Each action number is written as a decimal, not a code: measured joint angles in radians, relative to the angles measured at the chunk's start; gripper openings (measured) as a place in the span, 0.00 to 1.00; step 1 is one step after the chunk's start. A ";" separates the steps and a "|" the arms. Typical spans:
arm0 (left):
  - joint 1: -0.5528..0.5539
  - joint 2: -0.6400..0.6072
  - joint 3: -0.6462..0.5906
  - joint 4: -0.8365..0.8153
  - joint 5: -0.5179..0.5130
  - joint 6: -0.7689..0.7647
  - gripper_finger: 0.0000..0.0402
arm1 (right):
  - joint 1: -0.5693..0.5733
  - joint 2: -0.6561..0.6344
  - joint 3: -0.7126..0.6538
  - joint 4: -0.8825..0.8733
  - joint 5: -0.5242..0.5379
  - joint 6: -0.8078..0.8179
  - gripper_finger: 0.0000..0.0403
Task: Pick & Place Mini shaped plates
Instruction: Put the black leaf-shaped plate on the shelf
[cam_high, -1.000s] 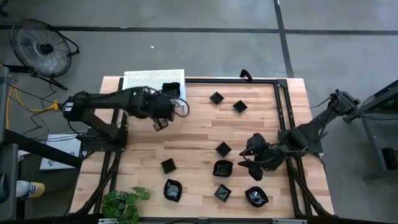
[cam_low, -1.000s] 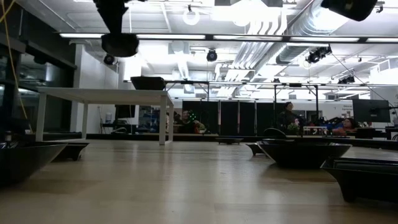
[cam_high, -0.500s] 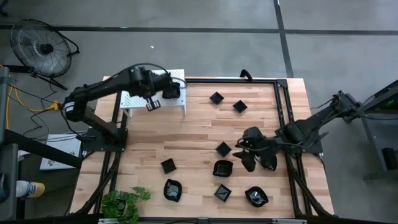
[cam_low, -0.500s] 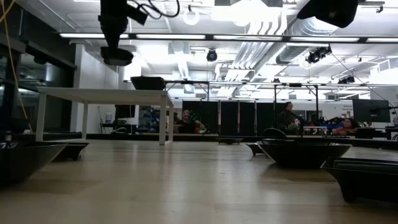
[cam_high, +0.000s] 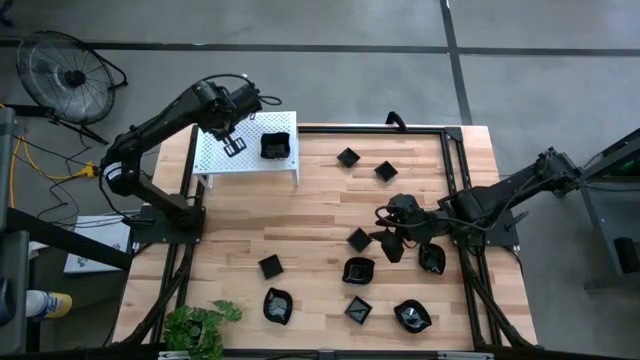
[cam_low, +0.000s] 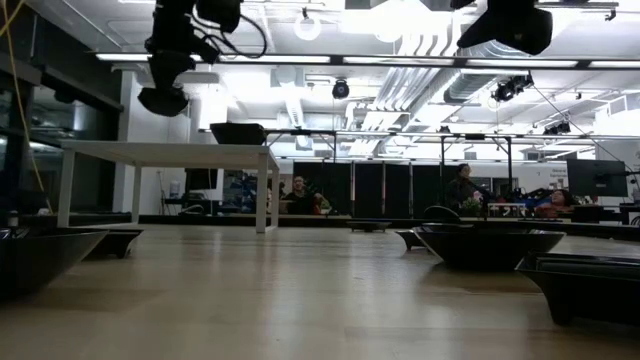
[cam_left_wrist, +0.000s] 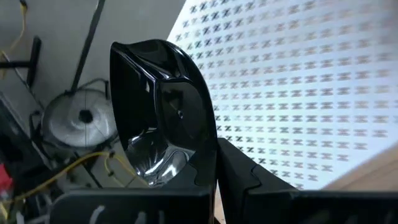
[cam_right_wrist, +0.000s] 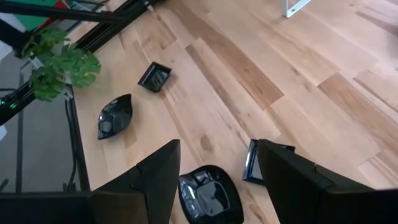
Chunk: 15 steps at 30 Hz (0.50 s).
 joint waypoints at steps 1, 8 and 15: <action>0.010 0.000 -0.012 0.001 0.000 0.000 0.00 | -0.006 0.000 0.000 0.000 0.000 0.001 0.52; 0.030 0.002 -0.133 0.087 0.014 0.008 0.00 | -0.051 0.000 0.000 0.013 -0.006 0.002 0.52; 0.029 0.002 -0.223 0.158 0.056 -0.001 0.00 | -0.056 0.000 0.000 0.017 -0.008 0.000 0.52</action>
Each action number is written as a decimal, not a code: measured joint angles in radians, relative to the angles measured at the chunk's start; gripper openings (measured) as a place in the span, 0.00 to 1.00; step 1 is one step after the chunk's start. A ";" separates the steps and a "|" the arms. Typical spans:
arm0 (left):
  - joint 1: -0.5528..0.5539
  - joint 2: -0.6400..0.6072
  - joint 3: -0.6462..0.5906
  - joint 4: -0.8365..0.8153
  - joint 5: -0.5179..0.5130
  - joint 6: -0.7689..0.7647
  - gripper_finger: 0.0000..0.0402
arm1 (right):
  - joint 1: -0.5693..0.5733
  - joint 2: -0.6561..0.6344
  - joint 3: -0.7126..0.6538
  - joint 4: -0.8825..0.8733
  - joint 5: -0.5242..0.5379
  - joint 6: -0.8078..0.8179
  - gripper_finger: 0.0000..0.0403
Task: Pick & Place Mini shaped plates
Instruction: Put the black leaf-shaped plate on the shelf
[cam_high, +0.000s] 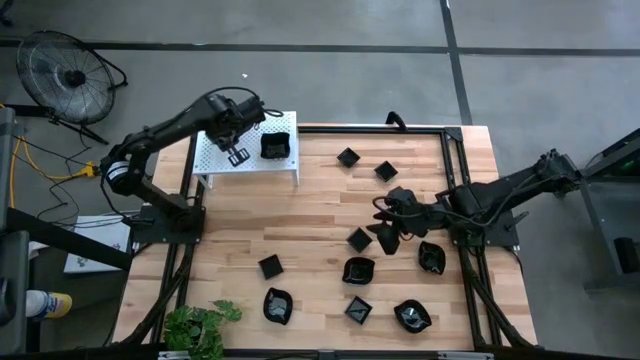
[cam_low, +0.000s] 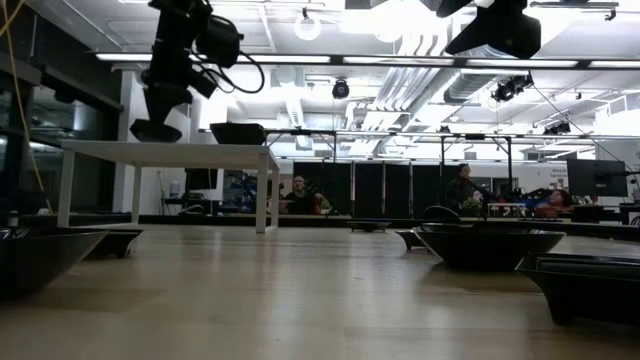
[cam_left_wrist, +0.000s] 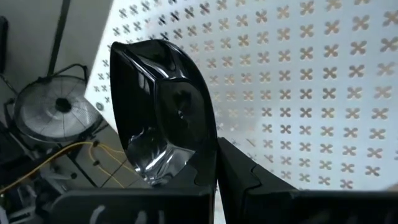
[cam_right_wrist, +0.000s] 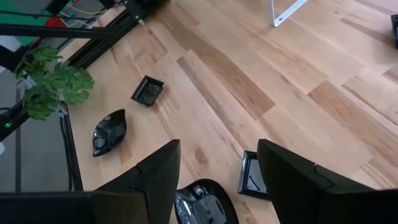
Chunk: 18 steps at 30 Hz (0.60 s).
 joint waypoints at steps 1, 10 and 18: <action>0.000 0.000 -0.004 0.000 0.000 0.000 0.00 | 0.000 0.000 0.000 0.000 0.000 0.000 0.52; 0.000 0.000 -0.008 0.000 0.011 -0.002 0.00 | 0.001 0.000 0.000 0.000 -0.003 0.000 0.52; 0.014 0.001 -0.008 0.011 -0.023 -0.001 0.00 | 0.001 0.000 0.000 0.001 -0.008 -0.005 0.52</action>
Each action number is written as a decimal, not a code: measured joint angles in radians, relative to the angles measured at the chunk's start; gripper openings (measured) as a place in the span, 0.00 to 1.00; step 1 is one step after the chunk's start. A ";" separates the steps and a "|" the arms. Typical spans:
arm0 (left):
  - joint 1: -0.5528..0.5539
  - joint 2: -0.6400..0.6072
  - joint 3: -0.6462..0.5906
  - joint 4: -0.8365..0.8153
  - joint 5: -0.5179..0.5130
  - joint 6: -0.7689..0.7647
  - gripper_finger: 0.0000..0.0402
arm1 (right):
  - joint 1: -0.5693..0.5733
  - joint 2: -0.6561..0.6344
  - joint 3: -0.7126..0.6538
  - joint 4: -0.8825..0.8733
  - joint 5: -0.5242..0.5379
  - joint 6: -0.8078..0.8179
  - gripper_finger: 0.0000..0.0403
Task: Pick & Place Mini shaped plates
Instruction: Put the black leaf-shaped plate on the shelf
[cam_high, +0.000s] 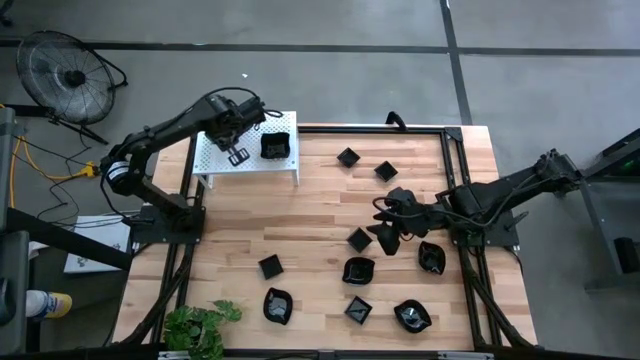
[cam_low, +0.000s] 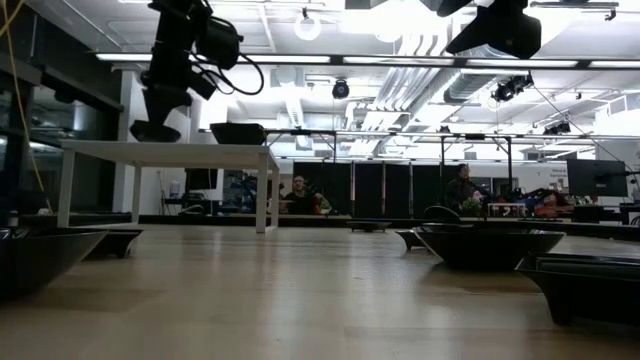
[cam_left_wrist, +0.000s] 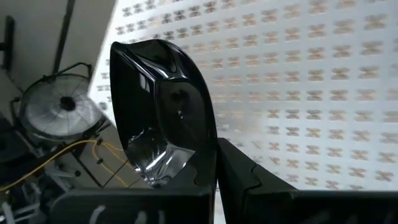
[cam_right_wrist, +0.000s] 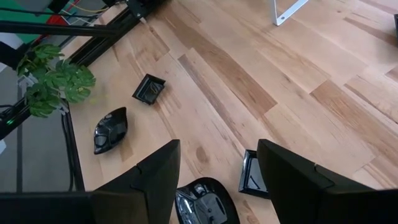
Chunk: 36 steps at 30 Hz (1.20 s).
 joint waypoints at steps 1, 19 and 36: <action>0.002 0.000 0.000 0.001 -0.007 -0.001 0.00 | 0.000 0.000 0.000 0.000 -0.004 0.000 0.52; 0.034 0.001 -0.055 0.101 -0.021 0.044 0.00 | 0.000 0.000 0.000 0.004 -0.026 -0.004 0.52; 0.032 0.001 -0.138 0.120 -0.007 0.039 0.06 | 0.000 0.000 0.000 0.004 -0.026 -0.015 0.52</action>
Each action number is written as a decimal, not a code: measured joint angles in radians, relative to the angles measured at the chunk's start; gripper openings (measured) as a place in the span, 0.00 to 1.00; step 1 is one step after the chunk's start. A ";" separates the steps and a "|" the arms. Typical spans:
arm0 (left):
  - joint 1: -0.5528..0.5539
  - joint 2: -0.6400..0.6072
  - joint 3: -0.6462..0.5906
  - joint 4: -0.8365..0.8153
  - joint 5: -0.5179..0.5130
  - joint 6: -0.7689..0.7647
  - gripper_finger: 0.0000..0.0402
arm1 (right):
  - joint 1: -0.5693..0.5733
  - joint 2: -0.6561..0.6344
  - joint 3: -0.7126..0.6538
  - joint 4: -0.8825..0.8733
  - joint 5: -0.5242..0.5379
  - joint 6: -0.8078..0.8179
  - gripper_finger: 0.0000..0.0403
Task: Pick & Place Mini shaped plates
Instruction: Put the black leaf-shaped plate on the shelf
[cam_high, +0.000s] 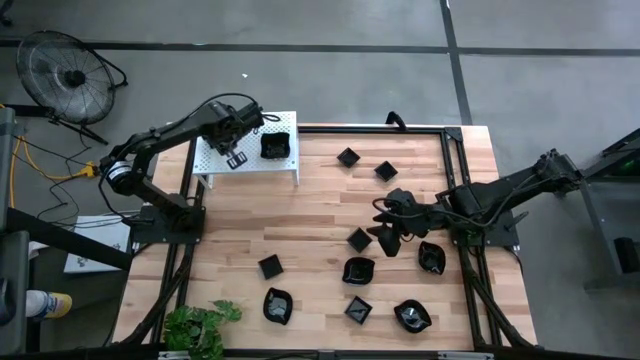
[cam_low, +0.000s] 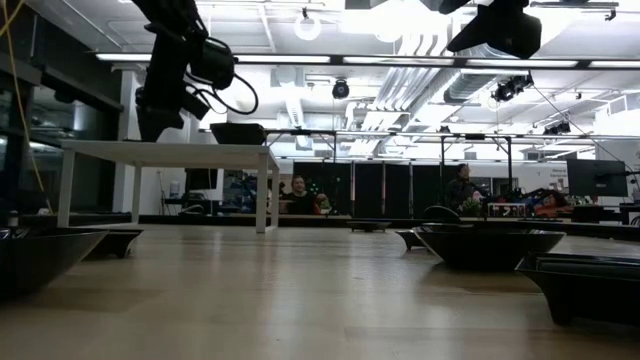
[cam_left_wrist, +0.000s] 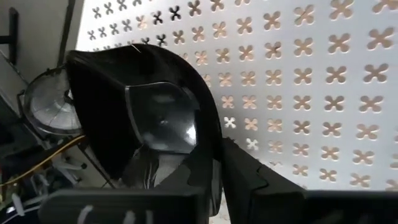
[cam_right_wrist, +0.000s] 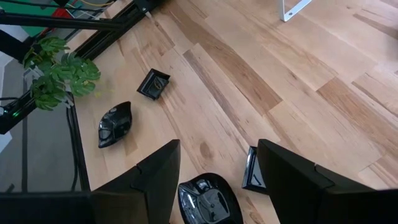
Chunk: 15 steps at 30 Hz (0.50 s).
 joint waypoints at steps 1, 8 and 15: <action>0.000 0.000 0.000 0.001 0.007 0.000 0.08 | 0.000 0.000 0.000 0.000 0.000 0.000 0.52; 0.000 0.000 0.000 0.000 0.012 0.000 0.19 | 0.000 0.000 0.000 0.000 0.000 -0.002 0.52; -0.001 0.000 0.048 -0.012 0.029 0.000 0.27 | 0.000 0.000 0.000 0.000 0.000 -0.008 0.52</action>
